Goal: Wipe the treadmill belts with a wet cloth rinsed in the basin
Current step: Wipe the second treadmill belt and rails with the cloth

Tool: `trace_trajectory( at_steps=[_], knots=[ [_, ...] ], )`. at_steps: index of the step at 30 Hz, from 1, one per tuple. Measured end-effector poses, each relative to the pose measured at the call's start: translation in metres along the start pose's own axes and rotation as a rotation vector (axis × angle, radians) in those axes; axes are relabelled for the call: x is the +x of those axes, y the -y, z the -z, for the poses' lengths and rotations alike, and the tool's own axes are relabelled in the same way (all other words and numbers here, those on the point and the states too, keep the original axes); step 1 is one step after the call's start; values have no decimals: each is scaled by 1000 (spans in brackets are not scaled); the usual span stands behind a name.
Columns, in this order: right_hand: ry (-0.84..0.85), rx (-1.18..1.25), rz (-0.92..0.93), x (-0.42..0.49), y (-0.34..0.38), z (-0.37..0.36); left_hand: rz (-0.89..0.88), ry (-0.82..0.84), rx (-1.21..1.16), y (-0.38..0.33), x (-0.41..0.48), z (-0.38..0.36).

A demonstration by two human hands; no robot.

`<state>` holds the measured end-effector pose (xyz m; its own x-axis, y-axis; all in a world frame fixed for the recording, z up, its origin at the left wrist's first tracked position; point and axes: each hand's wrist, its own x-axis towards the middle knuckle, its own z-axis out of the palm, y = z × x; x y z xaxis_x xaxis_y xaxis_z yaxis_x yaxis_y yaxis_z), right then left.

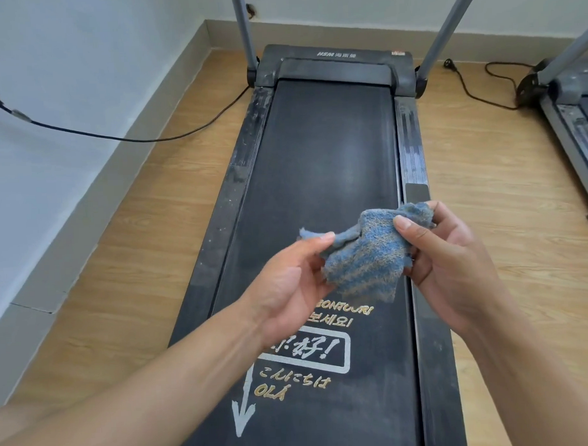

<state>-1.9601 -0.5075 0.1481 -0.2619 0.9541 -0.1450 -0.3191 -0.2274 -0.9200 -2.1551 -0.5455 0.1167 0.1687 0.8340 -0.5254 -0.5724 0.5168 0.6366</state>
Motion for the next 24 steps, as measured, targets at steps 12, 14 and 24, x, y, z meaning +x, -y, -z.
trace_trajectory(
  at_steps=[12, 14, 24],
  knots=[
    [-112, -101, -11, 1, -17, 3, -423, -224, 608, -26, 14, 18],
    [-138, -92, -14, 1, -19, 4, -420, -262, 597, -28, 14, 20],
    [-84, -121, -45, -3, -20, 2, -401, -98, 456, -41, 11, 22]
  ],
)
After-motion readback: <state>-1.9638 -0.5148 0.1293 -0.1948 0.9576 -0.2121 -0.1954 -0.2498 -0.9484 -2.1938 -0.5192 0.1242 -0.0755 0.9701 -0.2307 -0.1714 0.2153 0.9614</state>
